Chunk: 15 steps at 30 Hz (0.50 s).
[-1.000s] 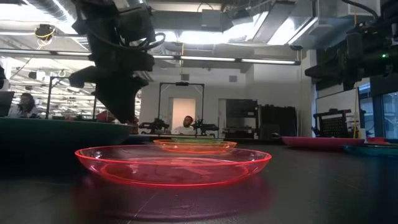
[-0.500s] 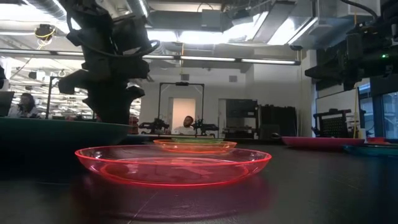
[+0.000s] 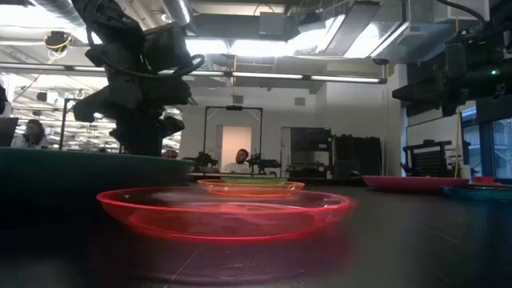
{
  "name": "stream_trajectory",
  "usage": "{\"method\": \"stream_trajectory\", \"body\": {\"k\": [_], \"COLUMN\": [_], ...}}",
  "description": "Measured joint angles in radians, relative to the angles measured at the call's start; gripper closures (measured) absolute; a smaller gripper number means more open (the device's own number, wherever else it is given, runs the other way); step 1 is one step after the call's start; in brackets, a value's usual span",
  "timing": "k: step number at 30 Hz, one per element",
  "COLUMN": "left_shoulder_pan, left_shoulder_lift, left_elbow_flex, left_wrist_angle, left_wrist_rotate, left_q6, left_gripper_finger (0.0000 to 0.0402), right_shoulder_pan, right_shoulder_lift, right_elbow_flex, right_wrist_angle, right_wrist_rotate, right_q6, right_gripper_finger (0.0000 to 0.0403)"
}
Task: Stack plastic plates
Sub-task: Stack the green plate on top of the blue plate on the table
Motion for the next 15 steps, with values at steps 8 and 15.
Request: {"method": "stream_trajectory", "body": {"k": [8, 15], "left_shoulder_pan": [0.000, 0.000], "left_shoulder_lift": [0.000, 0.000], "left_elbow_flex": [0.034, 0.072], "left_wrist_angle": [0.011, 0.008], "left_wrist_rotate": [-0.057, -0.117], "left_q6": [0.001, -0.003], "left_gripper_finger": [0.0388, 0.0389], "right_shoulder_pan": [0.000, 0.000], "right_shoulder_lift": [0.000, 0.000], "right_elbow_flex": [0.000, 0.000], "right_wrist_angle": [0.000, 0.000], "right_wrist_rotate": [0.001, 0.003], "right_q6": [0.000, 0.000], "right_gripper_finger": [0.0398, 0.0398]}}
